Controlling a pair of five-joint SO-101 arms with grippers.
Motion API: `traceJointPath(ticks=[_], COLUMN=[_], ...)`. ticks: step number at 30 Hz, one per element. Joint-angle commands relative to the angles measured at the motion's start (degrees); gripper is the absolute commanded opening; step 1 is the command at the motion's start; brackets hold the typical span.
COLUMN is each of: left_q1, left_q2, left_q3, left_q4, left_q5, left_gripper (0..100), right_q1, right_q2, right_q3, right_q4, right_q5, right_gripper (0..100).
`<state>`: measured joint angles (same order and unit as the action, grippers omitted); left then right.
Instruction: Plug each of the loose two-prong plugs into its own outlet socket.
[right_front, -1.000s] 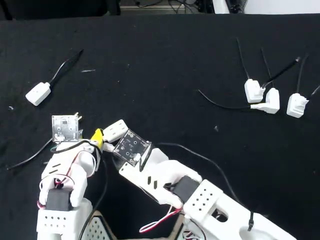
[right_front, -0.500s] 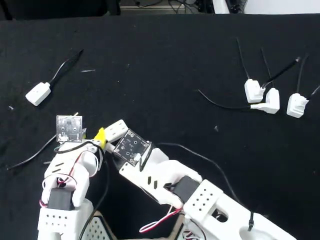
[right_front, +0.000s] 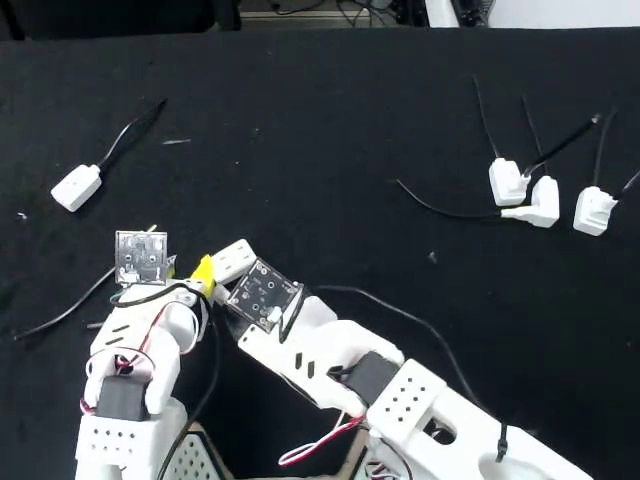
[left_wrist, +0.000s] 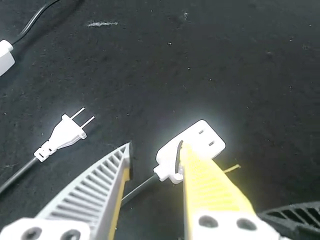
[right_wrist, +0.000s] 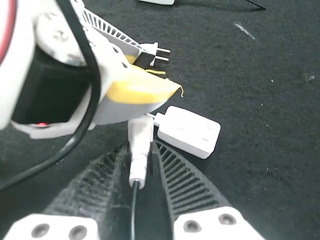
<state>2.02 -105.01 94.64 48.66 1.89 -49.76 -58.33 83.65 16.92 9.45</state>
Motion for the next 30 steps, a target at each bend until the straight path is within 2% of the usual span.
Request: traceJointPath(ticks=[1,7,11,15,19,23,30], left_q1=[1.89,1.45,-3.65,-6.73,-6.99,-6.99,-7.08], left_q2=[0.35,0.35,0.35,0.35,0.35,0.35,0.35], left_q3=[-0.31,-1.27,-4.35,-4.44,-4.09,-2.77,-2.77], left_q4=[-0.44,0.44,2.90,2.81,3.16,2.90,4.40], left_q5=[-0.26,-0.44,-0.26,-0.26,-0.53,-0.70,-0.79], left_gripper=[17,17,17,17,17,17,17], right_q1=[-0.35,3.87,4.04,4.22,9.14,12.40,13.27], right_q2=[-2.95,-2.95,-2.95,-2.95,-2.15,6.29,31.16], right_q3=[-3.65,-5.76,-6.55,-10.86,-18.95,-28.35,-51.03], right_q4=[4.22,8.35,10.46,17.05,27.08,33.41,44.75], right_q5=[1.23,1.58,1.93,2.02,2.02,2.02,1.76], right_gripper=[1.1,1.0,1.0,1.0,1.0,1.0,1.0])
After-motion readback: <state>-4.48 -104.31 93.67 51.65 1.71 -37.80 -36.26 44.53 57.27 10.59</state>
